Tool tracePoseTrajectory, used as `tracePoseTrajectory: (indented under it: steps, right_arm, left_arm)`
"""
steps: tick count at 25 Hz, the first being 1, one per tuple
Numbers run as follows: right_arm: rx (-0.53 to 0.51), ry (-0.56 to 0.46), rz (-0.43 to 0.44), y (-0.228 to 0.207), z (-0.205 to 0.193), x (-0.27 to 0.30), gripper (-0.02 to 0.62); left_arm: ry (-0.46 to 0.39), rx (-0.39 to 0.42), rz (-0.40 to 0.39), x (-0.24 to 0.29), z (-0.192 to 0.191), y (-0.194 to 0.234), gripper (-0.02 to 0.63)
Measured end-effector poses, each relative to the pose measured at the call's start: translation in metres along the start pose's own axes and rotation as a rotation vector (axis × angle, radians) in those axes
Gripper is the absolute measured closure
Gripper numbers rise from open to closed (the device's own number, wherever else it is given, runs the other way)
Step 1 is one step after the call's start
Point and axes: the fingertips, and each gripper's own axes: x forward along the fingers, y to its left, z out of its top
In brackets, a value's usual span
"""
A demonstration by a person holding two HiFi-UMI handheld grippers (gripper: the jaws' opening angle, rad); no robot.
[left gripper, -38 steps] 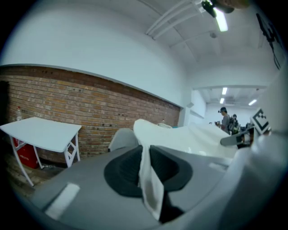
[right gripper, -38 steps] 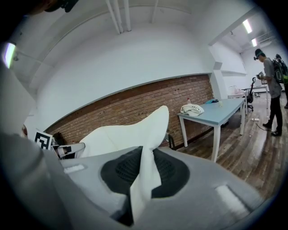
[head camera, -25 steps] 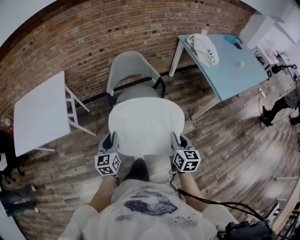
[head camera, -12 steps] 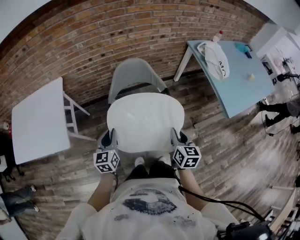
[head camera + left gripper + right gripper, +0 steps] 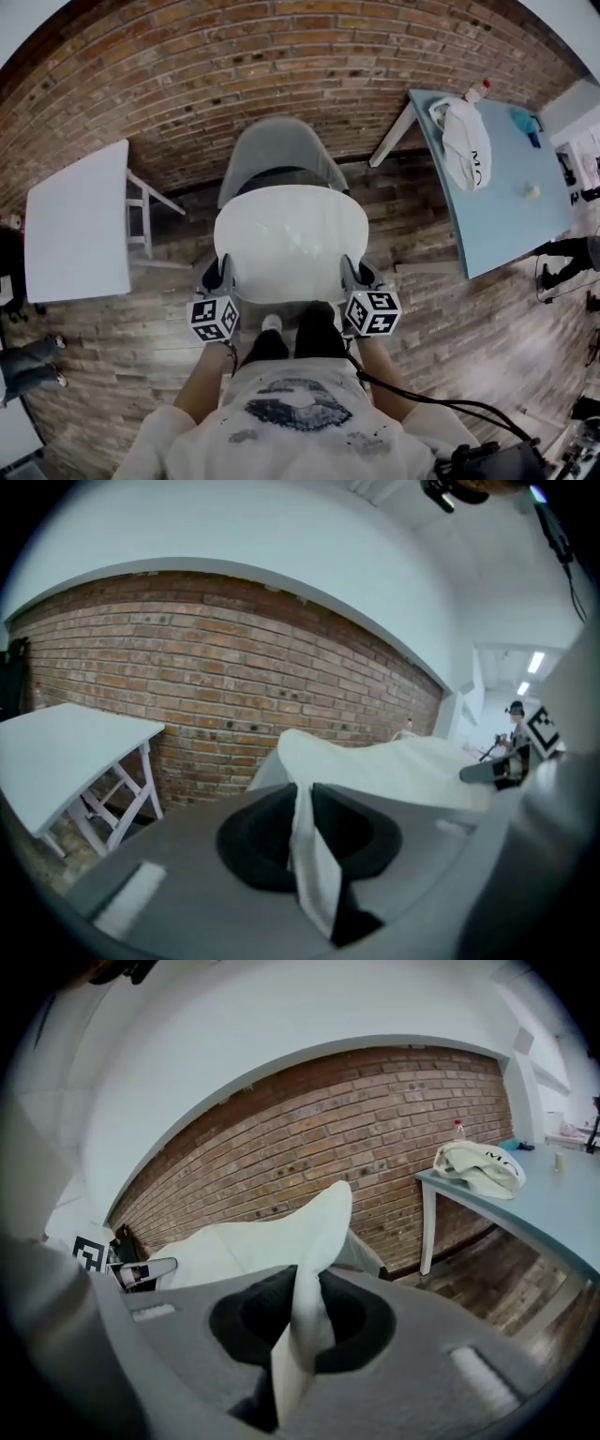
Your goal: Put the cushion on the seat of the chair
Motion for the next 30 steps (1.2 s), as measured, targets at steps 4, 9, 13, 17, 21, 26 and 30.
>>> tracePoseTrajectory:
  steps: [4,9,13,17,21,26,30]
  right_arm:
    - [-0.015,0.050,0.044,-0.023,0.005,0.032,0.554]
    - [-0.033,0.090,0.075,-0.047,0.006,0.072,0.554]
    - [-0.049,0.120,0.100,-0.056,-0.001,0.105,0.554]
    - [-0.050,0.142,0.111,-0.069,-0.020,0.135,0.552]
    - [-0.030,0.171,0.107,-0.083,-0.045,0.165,0.552]
    - [-0.010,0.199,0.098,-0.099,-0.079,0.199,0.552]
    - [-0.008,0.213,0.097,-0.110,-0.107,0.226,0.552]
  left_arm:
    - [0.021,-0.033,0.061,0.025,-0.009,-0.003,0.565]
    - [0.033,-0.057,0.105,0.053,-0.021,-0.002,0.564]
    - [0.046,-0.079,0.136,0.072,-0.033,0.010,0.564]
    - [0.064,-0.080,0.154,0.097,-0.055,0.022,0.563]
    - [0.095,-0.081,0.166,0.121,-0.085,0.033,0.563]
    - [0.119,-0.094,0.183,0.148,-0.126,0.048,0.563]
    - [0.133,-0.093,0.192,0.171,-0.158,0.062,0.563]
